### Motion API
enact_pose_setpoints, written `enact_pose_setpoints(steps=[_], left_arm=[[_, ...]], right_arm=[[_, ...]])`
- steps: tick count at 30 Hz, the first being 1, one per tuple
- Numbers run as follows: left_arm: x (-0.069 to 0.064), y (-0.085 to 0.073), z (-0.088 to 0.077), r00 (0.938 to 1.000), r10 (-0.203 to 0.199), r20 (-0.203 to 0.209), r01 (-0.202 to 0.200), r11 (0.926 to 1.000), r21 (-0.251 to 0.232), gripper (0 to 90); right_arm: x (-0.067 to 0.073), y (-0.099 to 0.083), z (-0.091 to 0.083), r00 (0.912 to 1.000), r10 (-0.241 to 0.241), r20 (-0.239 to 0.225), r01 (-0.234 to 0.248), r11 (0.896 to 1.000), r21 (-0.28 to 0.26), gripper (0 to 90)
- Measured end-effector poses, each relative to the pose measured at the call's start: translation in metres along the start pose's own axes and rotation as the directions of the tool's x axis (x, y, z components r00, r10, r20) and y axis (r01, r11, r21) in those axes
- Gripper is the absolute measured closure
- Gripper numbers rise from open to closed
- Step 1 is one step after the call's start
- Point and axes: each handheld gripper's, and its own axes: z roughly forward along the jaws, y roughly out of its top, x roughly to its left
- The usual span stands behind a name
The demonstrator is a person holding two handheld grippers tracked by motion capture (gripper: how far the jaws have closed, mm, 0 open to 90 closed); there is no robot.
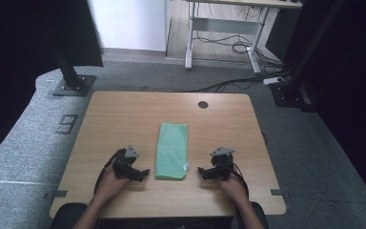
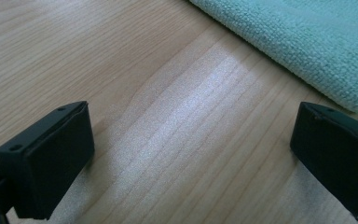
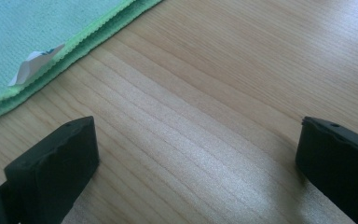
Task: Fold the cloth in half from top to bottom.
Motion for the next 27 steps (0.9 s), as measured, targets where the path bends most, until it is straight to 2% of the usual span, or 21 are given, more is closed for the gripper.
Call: enact_pose_setpoints(steps=[11,14,17,20,22,24,27], left_arm=[[-0.001,0.003,0.001,0.9999,-0.011,-0.006,0.011,0.9999,0.009,0.0],[-0.001,0.008,0.001,0.9999,-0.012,-0.009,0.012,0.9999,-0.004,0.0],[-0.001,0.016,-0.002,0.9998,-0.019,-0.002,0.019,0.9993,-0.032,0.0],[-0.001,0.027,-0.003,0.9996,0.0,-0.027,-0.001,0.9992,-0.04,0.0],[0.0,0.035,-0.002,0.9994,-0.002,-0.036,0.0,0.9988,-0.049,0.0],[0.0,0.044,0.001,0.9995,-0.015,-0.027,0.013,0.9982,-0.058,0.0],[0.002,0.056,0.01,0.9988,-0.028,-0.04,0.025,0.9977,-0.063,0.0]], right_arm=[[0.0,0.0,0.0,1.0,0.003,0.003,-0.003,1.0,0.002,0.0],[0.001,0.001,-0.001,0.9999,-0.007,-0.007,0.007,1.0,0.013,0.0],[0.001,0.001,-0.001,0.9999,-0.01,-0.014,0.01,1.0,0.018,0.0],[0.002,0.002,-0.001,0.9998,-0.013,-0.017,0.013,1.0,0.021,0.0],[0.003,0.003,-0.001,0.9997,-0.011,-0.023,0.012,1.0,0.023,0.0],[0.003,0.003,-0.001,0.9997,-0.009,-0.023,0.01,1.0,0.024,0.0],[0.003,0.003,-0.001,0.9997,-0.005,-0.025,0.006,1.0,0.023,0.5]])
